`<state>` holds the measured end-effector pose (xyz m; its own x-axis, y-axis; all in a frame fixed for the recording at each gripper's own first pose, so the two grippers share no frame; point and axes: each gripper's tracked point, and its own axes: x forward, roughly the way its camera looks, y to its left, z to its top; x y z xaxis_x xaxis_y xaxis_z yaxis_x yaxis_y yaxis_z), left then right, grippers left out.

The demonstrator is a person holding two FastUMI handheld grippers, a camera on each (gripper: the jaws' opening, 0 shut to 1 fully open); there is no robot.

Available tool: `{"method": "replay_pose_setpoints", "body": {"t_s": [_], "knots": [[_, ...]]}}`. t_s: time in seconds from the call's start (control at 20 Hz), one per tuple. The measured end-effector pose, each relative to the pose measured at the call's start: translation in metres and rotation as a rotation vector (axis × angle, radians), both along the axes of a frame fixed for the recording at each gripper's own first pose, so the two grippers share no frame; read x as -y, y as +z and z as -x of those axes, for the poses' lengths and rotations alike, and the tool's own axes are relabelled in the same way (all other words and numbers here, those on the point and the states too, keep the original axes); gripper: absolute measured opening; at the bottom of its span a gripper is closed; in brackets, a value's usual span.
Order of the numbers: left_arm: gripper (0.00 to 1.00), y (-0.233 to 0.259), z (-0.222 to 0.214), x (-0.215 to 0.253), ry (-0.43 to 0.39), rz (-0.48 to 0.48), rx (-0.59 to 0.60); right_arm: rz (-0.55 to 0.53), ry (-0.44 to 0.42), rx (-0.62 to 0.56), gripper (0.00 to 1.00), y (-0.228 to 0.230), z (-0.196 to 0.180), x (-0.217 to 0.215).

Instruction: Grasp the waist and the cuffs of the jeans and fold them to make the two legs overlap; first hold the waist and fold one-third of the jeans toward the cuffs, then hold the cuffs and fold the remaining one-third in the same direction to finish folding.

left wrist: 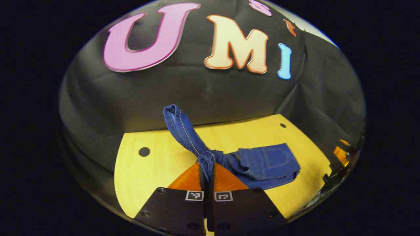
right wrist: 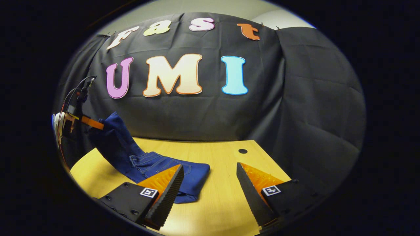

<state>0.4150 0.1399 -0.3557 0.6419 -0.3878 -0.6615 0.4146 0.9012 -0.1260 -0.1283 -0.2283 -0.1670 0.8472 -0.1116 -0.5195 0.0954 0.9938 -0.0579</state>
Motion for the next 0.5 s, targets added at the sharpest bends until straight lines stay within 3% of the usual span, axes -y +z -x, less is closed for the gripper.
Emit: {"method": "replay_pose_setpoints", "body": {"t_s": [0.3,0.5], "knots": [[0.00,-0.022,0.030,0.133,-0.095,0.075,-0.060,-0.018,-0.057,0.012,0.99,0.016,0.040,0.054],[0.00,-0.083,0.063,0.195,-0.166,-0.028,-0.133,0.003,-0.083,-0.001,0.99,0.020,0.068,0.091]]}}
